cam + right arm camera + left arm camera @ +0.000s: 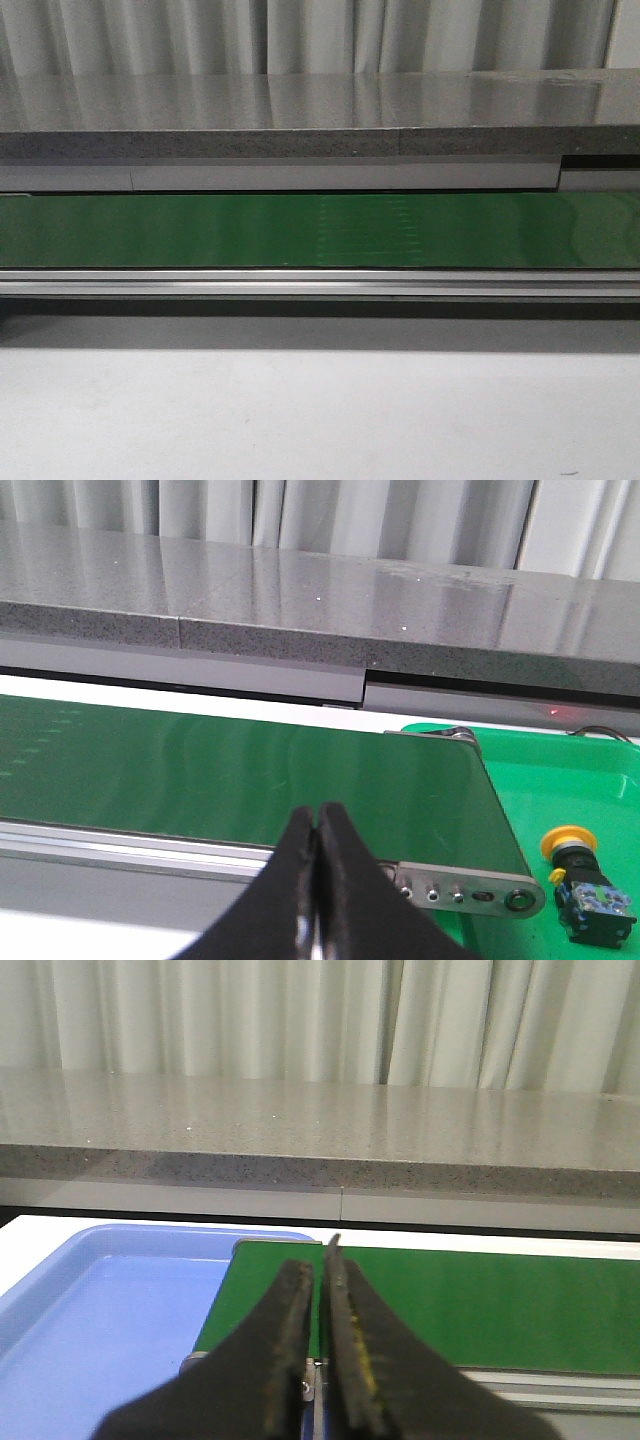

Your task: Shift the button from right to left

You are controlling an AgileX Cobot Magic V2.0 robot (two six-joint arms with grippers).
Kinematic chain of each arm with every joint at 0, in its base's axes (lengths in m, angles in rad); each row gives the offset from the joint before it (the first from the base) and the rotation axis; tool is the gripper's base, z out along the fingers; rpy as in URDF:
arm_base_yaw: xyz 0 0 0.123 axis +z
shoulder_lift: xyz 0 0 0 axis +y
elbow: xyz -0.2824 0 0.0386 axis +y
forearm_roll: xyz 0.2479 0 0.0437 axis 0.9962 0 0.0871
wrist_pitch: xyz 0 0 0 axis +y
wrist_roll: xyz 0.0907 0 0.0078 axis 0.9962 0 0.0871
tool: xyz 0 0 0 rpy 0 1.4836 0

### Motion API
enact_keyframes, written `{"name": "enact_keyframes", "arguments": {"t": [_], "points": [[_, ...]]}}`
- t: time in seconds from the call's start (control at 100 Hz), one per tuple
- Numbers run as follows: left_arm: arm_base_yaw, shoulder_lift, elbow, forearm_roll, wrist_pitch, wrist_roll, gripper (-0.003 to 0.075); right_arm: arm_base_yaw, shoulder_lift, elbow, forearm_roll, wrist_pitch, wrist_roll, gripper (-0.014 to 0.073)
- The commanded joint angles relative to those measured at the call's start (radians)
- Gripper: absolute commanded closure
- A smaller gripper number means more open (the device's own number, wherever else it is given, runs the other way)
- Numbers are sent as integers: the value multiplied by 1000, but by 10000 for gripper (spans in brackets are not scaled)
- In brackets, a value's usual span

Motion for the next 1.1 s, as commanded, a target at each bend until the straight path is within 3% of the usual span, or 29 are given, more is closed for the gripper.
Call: {"name": "enact_keyframes", "arguments": {"t": [0.0, 0.71, 0.92, 1.09], "points": [[3, -37, 41, -4, -80, -8, 715, -5, -17, 0, -7, -91, -6, 661], [3, -37, 41, -4, -80, -8, 715, -5, -17, 0, -7, -91, -6, 661], [3, -37, 41, -4, -80, -8, 715, -5, -17, -12, -7, -188, -7, 661], [3, -37, 41, -4, -80, -8, 715, -6, -2, -127, -7, -70, -7, 661]]}}
